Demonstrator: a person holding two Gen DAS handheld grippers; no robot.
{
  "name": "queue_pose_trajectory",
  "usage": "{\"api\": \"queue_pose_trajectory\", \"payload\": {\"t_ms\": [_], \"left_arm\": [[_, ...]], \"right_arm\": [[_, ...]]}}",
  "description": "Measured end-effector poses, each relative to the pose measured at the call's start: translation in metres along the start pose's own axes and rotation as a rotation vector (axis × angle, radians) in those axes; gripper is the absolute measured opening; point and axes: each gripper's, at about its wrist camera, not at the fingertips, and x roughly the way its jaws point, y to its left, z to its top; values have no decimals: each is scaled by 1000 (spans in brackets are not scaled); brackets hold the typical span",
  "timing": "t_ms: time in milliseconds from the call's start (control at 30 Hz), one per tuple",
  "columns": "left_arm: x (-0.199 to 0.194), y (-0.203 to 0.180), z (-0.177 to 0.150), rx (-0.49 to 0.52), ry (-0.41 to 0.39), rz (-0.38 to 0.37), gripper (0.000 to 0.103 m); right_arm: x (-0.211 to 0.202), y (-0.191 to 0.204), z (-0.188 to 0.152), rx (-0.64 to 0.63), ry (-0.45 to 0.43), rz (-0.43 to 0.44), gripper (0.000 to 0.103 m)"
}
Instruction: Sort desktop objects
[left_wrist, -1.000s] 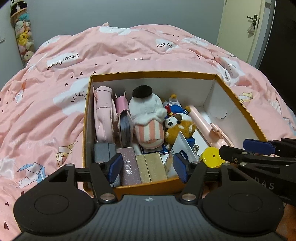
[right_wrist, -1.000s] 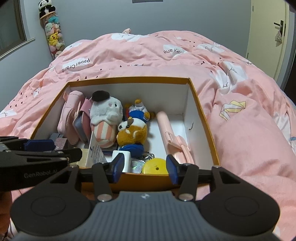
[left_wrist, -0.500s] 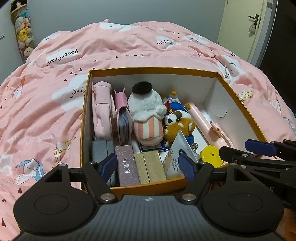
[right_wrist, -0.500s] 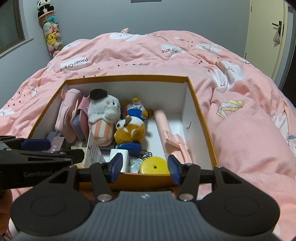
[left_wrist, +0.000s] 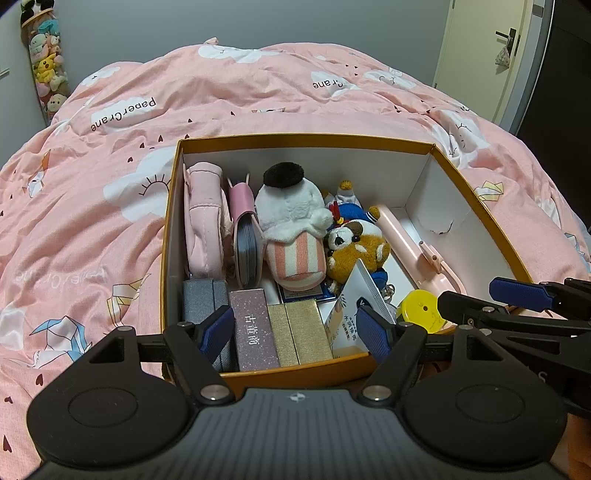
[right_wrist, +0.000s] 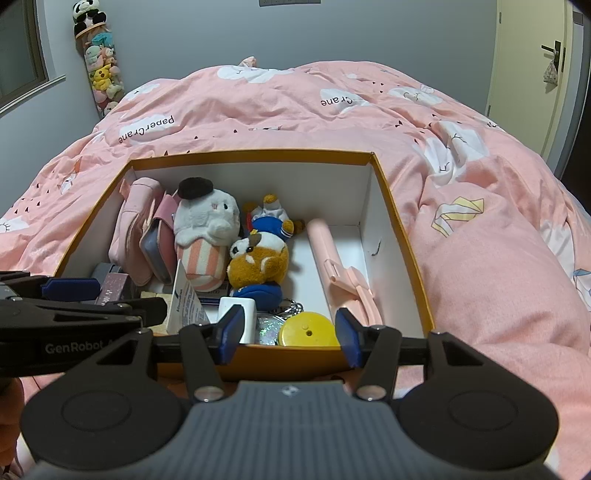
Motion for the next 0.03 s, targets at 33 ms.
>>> {"api": "queue_pose_trajectory", "payload": {"t_ms": [33], "left_arm": [[0, 0, 0, 0, 0, 0, 86]], "right_arm": [[0, 0, 0, -1, 0, 0, 56]]}}
